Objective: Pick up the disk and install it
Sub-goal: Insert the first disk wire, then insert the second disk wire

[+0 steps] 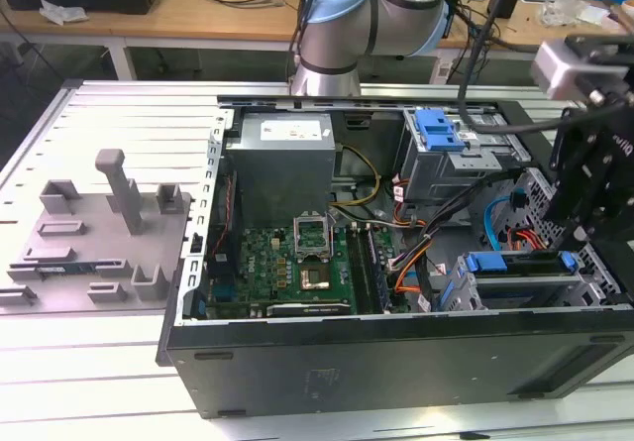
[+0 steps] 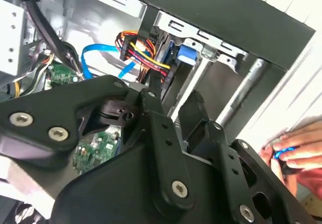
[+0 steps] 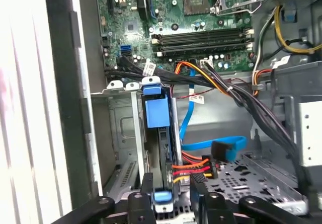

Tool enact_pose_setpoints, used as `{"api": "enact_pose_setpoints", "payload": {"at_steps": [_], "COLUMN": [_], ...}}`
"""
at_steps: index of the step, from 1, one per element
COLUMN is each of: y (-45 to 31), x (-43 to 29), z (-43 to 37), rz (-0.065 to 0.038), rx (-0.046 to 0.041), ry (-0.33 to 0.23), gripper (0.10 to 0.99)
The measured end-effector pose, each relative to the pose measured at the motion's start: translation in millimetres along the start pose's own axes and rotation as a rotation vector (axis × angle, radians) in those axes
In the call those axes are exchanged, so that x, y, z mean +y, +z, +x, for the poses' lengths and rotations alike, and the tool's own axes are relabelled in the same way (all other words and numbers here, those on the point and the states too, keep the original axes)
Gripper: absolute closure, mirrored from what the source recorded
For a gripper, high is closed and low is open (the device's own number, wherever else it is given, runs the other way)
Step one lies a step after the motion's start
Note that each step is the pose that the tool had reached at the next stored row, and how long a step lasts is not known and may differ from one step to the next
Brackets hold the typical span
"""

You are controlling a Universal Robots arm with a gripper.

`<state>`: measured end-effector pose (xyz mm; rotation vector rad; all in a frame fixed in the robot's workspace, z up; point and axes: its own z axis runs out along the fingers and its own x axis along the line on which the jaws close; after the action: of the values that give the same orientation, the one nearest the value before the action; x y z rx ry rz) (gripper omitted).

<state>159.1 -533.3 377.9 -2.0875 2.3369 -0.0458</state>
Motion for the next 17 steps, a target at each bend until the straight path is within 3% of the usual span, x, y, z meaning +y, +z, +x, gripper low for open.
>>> {"api": "enact_pose_setpoints", "payload": {"at_steps": [17], "y": [-0.3], "x": [0.0], "z": [-0.1], "rz": [0.000], "rx": [0.0001], "ry": [0.000], "gripper": [0.667]}}
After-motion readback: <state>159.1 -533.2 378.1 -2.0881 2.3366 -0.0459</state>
